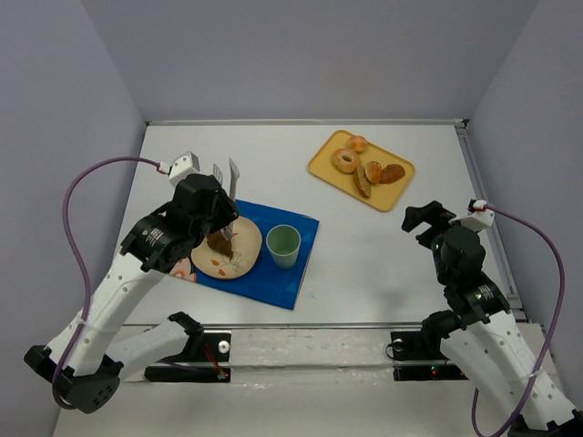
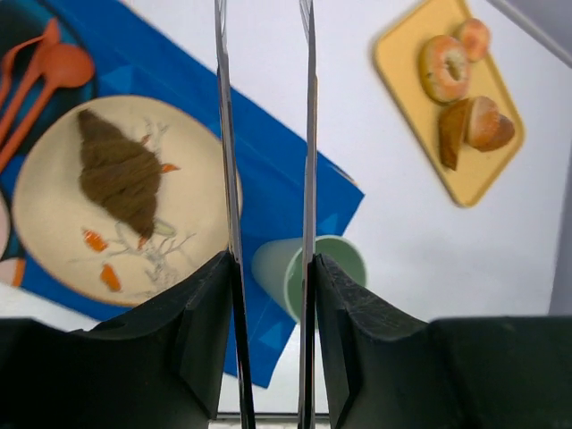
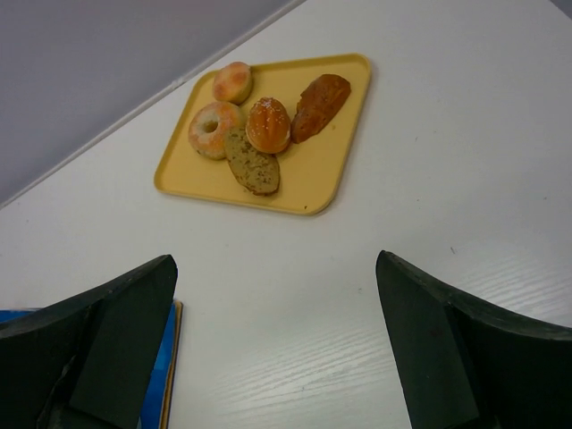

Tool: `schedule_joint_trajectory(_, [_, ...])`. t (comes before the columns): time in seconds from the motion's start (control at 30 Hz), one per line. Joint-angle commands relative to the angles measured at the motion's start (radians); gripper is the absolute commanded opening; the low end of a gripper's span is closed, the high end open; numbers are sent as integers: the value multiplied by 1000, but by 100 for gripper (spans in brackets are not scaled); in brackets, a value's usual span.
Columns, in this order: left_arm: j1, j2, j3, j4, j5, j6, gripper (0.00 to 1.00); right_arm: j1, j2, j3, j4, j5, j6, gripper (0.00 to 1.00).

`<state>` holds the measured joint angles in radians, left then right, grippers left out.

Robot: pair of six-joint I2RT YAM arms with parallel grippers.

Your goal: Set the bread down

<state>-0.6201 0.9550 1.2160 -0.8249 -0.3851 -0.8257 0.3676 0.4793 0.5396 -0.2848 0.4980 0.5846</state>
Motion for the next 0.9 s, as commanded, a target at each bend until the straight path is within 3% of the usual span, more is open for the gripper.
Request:
schedule_joint_trajectory(0.0, [-3,54,-46,386,150,166,48,1,4,3,13,34,4,98])
schedule_joint_trajectory(0.23, [-43,356,152,486,267,316,48,1,38,8,15,42,6,98])
schedule_joint_trajectory(0.57, [-47,755,431,549,511,382,47,1,53,7,13,57,9,98])
schedule_joint_trajectory(0.87, [-46,1031,677,443,506,364,49,1,45,2,13,82,4,98])
